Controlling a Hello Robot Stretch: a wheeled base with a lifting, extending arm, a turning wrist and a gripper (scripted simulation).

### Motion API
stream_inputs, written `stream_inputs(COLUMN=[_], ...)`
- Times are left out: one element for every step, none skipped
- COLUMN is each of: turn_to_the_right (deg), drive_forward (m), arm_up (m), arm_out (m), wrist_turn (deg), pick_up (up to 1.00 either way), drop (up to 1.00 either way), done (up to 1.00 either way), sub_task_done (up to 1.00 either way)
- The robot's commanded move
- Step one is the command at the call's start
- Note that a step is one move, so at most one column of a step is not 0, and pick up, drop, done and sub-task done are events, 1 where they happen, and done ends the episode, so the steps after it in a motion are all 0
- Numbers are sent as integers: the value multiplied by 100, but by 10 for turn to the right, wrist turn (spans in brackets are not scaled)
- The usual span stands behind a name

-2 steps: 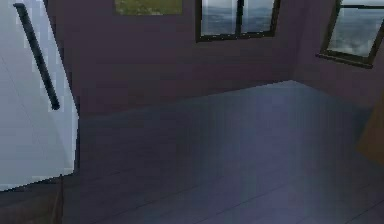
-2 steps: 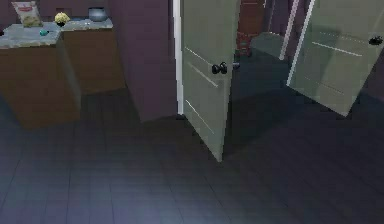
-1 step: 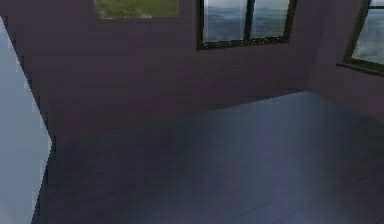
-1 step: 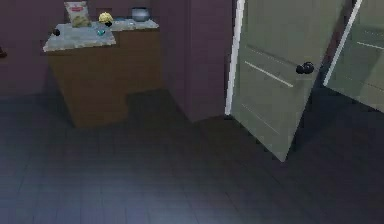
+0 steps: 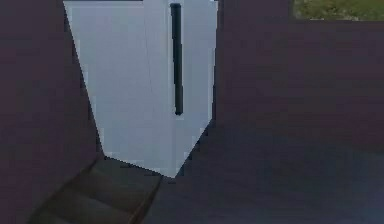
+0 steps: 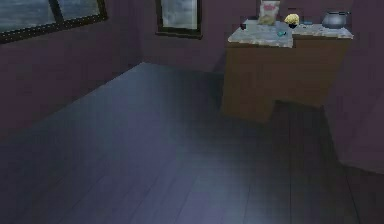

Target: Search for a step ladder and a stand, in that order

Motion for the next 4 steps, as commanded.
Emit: stream_inputs(turn_to_the_right=[-300,0,-450,-450], drive_forward=[0,0,0,0], arm_up=[0,0,0,0], arm_out=[0,0,0,0], wrist_turn=[0,0,0,0], pick_up=[0,0,0,0], drop=[0,0,0,0], done=[0,0,0,0], sub_task_done=[0,100,0,0])
